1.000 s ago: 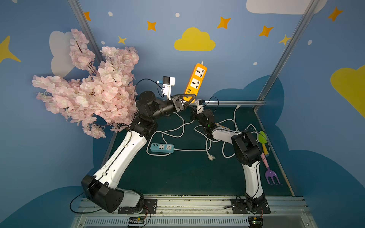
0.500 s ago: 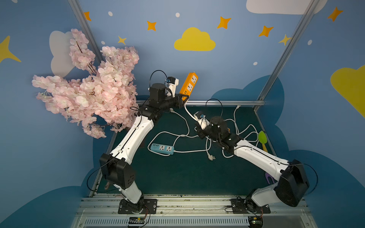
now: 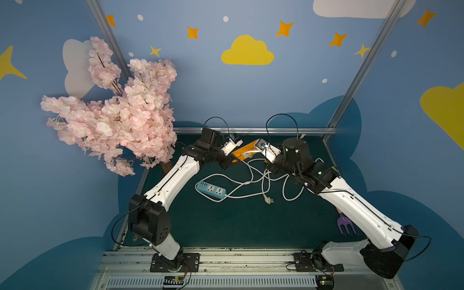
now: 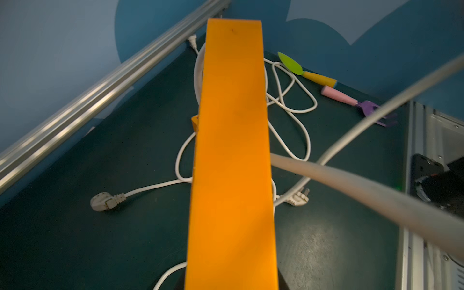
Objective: Wrap the cord around the power strip
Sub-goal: Wrap the power cord around the power strip.
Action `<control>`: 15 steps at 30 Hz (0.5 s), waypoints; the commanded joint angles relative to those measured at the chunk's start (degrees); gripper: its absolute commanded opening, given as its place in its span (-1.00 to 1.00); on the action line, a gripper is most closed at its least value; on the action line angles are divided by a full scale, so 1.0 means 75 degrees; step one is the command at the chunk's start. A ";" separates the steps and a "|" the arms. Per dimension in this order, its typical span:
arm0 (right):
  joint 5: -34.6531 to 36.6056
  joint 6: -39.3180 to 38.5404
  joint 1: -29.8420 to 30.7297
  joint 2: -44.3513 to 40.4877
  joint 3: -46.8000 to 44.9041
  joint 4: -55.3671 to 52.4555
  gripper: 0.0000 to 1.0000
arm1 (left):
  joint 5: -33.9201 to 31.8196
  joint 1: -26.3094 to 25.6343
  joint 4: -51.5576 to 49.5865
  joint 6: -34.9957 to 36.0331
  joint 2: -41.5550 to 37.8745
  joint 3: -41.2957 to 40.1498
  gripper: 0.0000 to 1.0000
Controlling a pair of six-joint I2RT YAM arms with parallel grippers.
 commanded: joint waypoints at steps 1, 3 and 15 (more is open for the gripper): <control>-0.0118 -0.0374 -0.0425 0.0516 0.0841 -0.0768 -1.00 | 0.1352 0.0061 0.0137 0.0553 -0.0599 -0.0199 -0.95; -0.0456 -0.0268 -0.0832 0.0964 0.1363 -0.0999 -1.00 | 0.2007 0.0062 0.0119 0.0465 -0.0702 -0.0327 -0.95; -0.4752 0.0491 -0.2706 0.3629 0.4174 -0.2438 -0.94 | 0.4848 0.0072 0.1961 -0.1257 -0.1167 -0.1040 -0.95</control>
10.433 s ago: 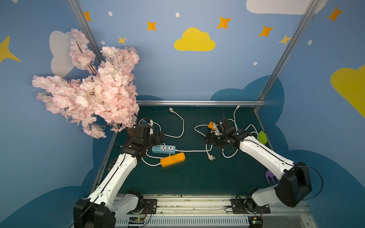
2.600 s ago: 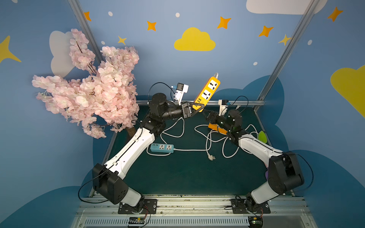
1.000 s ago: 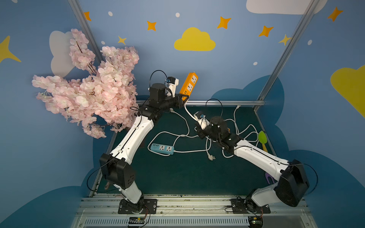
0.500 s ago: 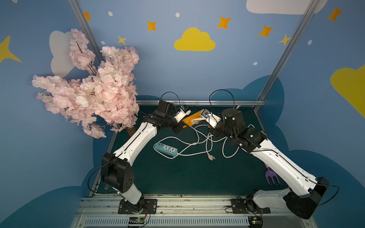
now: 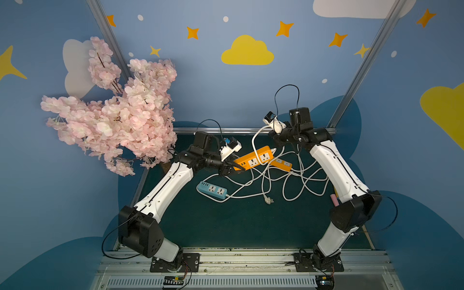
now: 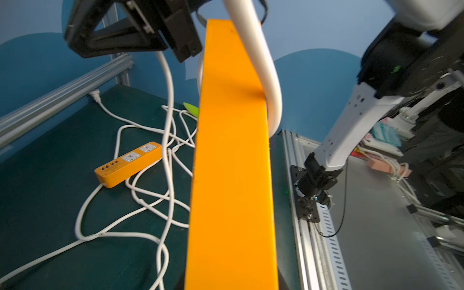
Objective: Wrap the cord around the power strip
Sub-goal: Wrap the power cord around the power strip.
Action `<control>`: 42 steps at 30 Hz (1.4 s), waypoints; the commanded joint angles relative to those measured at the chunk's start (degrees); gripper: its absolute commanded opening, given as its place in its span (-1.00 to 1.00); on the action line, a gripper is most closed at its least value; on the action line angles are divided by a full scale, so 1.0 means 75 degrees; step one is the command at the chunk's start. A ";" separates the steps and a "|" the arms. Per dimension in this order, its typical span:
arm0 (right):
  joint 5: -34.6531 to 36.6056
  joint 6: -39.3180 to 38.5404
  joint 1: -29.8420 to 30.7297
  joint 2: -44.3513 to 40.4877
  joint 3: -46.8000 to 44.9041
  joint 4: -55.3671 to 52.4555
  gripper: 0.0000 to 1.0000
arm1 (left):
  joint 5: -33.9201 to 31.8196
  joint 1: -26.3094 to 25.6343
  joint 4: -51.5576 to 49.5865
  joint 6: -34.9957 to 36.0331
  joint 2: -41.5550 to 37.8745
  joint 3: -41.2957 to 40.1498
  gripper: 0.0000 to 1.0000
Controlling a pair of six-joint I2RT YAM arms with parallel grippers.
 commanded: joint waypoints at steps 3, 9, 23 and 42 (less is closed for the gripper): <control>-0.2211 0.0659 -0.0226 0.0395 0.0271 -0.0341 -0.79 | 0.1545 -0.0026 0.3066 -0.2071 -0.0481 -0.0597 -0.95; -0.2595 0.2212 -0.0293 0.0288 -0.1024 0.1596 -0.41 | 0.0910 -0.0048 0.4993 -0.3473 -0.0538 -0.0640 -0.95; -0.0897 0.6073 -0.0054 0.0369 -0.4397 0.8142 0.41 | -0.1215 -0.0190 0.6022 -0.4816 -0.0334 -0.0049 -0.95; 0.0482 0.6576 0.0660 0.0299 -0.5579 0.8764 -1.00 | -0.3400 0.0904 0.2624 -0.3627 -0.0314 0.1401 -0.95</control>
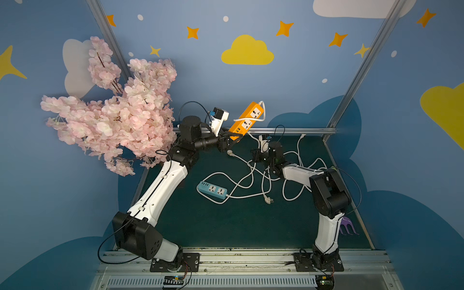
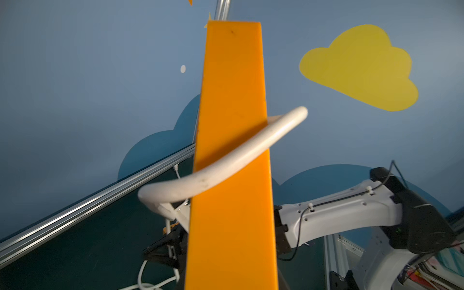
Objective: Wrap the cord around the power strip
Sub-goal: Wrap the power cord around the power strip.
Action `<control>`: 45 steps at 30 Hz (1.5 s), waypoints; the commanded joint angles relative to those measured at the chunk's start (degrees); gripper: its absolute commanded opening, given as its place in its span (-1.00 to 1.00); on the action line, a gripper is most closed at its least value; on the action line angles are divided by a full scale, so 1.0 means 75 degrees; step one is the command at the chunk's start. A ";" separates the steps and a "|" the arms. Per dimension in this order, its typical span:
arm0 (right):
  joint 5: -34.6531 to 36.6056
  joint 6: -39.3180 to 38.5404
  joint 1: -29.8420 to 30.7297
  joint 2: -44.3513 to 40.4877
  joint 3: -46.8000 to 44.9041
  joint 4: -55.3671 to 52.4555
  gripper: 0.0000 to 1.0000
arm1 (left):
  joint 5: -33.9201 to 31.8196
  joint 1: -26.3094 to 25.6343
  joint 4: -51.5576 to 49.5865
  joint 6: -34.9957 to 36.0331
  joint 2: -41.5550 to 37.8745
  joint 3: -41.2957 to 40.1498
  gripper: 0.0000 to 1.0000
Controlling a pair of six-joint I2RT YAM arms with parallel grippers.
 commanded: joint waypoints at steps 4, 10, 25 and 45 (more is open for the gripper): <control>0.0314 -0.2293 0.0682 -0.2161 -0.0118 -0.2207 -1.00 | -0.2095 0.0659 -0.0787 0.0261 0.0054 0.0879 -0.95; 0.1358 -0.3956 0.1207 -0.3992 -0.0785 -0.3840 -1.00 | -0.3229 0.0776 -0.1707 0.1143 0.0577 0.1335 -0.95; 0.1808 -0.6837 0.1640 -0.5007 0.1552 -0.5215 -1.00 | -0.4364 -0.0649 -0.5216 0.3937 0.1586 0.1803 -0.95; -0.1786 -0.5892 -0.0766 -0.1323 0.5472 -0.7201 -1.00 | 0.2090 -0.1212 -0.6002 0.5288 0.0342 0.0955 -0.95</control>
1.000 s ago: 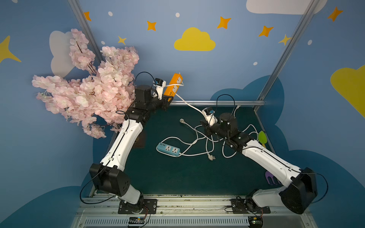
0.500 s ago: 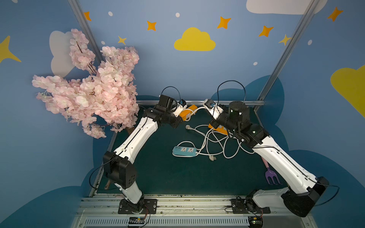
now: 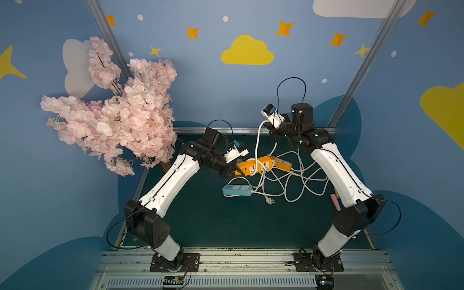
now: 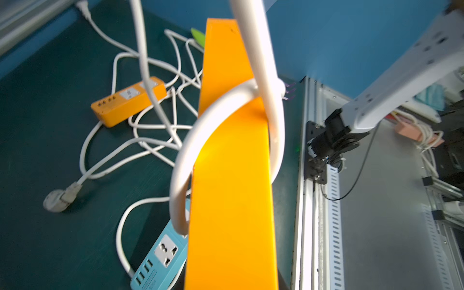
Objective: Wrap the cord around the power strip
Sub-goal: Wrap the power cord around the power strip.
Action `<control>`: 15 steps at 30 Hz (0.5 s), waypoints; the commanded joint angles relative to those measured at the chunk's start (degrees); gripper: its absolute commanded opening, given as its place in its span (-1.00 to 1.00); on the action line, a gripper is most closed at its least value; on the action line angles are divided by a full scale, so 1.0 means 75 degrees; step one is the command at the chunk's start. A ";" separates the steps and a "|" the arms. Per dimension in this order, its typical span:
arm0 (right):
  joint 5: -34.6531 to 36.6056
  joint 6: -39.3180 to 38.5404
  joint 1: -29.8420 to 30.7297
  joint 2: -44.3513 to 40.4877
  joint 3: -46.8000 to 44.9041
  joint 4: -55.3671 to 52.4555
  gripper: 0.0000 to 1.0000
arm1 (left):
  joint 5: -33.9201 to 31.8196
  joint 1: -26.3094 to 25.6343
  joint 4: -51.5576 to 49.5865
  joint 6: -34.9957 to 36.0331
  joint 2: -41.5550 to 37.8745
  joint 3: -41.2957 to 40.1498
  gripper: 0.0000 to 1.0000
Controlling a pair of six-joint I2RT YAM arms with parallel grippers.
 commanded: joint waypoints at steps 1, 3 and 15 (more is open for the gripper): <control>-0.1551 0.0904 -0.0366 0.0379 0.0192 0.0133 -1.00 | 0.1828 -0.0025 0.0760 0.0019 -0.0485 -0.0175 -0.95; -0.2163 0.1383 -0.0486 0.0498 -0.0052 0.0466 -1.00 | 0.2260 -0.0023 0.1582 -0.0503 -0.0640 -0.0370 -0.95; -0.1454 0.4747 -0.0501 0.0653 -0.2961 0.3406 -0.16 | 0.1368 0.0486 0.6425 -0.3860 -0.1317 -0.0593 -0.95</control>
